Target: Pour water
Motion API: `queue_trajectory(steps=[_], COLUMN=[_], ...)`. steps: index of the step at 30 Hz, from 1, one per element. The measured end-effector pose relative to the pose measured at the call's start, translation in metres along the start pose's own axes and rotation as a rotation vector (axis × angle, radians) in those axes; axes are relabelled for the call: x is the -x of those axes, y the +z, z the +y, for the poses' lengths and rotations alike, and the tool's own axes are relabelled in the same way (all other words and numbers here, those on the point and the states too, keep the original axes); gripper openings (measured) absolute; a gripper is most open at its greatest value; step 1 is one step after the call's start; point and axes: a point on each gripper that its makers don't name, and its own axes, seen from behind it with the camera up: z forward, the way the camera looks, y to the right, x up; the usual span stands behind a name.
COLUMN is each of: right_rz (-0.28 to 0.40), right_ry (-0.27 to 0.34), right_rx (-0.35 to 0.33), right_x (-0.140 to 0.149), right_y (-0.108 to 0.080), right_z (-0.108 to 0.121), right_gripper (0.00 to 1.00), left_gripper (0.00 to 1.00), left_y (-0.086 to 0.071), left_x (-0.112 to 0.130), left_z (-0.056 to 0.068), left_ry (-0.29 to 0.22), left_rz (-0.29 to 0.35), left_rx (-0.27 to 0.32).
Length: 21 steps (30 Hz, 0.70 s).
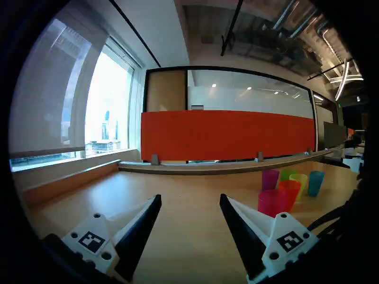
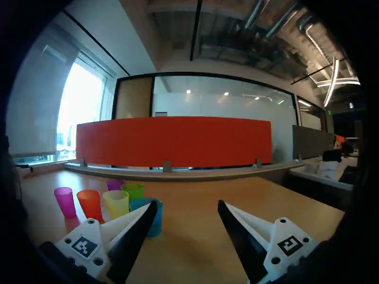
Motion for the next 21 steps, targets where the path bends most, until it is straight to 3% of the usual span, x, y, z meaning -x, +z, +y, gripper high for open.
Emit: queue_trajectory(steps=[21], right_rz=[0.001], right_ry=[-0.002], right_rx=[0.0], right_x=[-0.0013], right_y=[-0.0004], right_z=[-0.0013], right_gripper=[1.0], left_gripper=[0.91], left_y=[-0.0002], left_x=[-0.0028], left_z=[0.0042], left_ry=[0.006], left_rz=[0.003], left_rx=[0.009])
